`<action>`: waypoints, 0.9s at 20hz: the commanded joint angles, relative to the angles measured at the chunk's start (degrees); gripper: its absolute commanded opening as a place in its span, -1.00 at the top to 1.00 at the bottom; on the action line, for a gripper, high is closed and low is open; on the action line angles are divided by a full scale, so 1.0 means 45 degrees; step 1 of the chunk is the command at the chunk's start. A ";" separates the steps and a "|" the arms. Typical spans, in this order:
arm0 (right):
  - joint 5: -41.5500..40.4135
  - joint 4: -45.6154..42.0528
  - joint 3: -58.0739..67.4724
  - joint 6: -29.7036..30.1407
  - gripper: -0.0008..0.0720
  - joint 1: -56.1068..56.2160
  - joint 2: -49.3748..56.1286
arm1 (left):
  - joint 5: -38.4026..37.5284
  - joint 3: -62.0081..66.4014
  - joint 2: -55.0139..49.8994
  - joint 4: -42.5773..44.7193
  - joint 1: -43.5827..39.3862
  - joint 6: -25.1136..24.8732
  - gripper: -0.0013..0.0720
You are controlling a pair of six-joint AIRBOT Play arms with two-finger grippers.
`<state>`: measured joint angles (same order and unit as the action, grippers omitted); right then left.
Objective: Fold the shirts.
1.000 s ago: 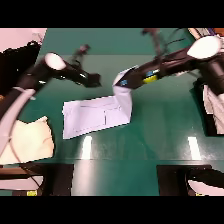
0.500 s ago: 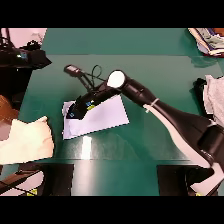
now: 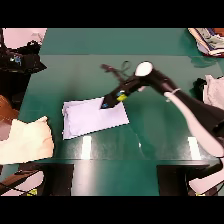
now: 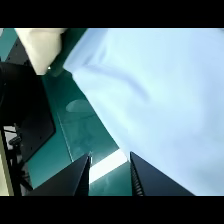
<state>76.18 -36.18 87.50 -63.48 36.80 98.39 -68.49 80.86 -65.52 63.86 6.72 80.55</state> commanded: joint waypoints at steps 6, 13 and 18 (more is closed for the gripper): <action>-0.2618 0.0160 -0.5926 -0.0034 -0.66 -0.3876 -0.1880 | 0.0121 0.0005 0.0010 0.0010 0.0019 -0.0010 0.91; -0.2667 0.1467 -0.4517 0.0126 -0.65 -0.1836 0.0505 | 0.0403 0.0005 0.0010 0.0005 0.0019 -0.0005 0.91; -0.2579 0.1472 -0.1987 0.0121 0.24 -0.0233 0.1919 | 0.0418 -0.0010 0.0010 -0.0160 0.0019 0.0000 0.91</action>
<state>64.31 -30.39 73.25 -62.98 32.27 103.88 -66.83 80.86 -65.52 63.75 6.76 80.51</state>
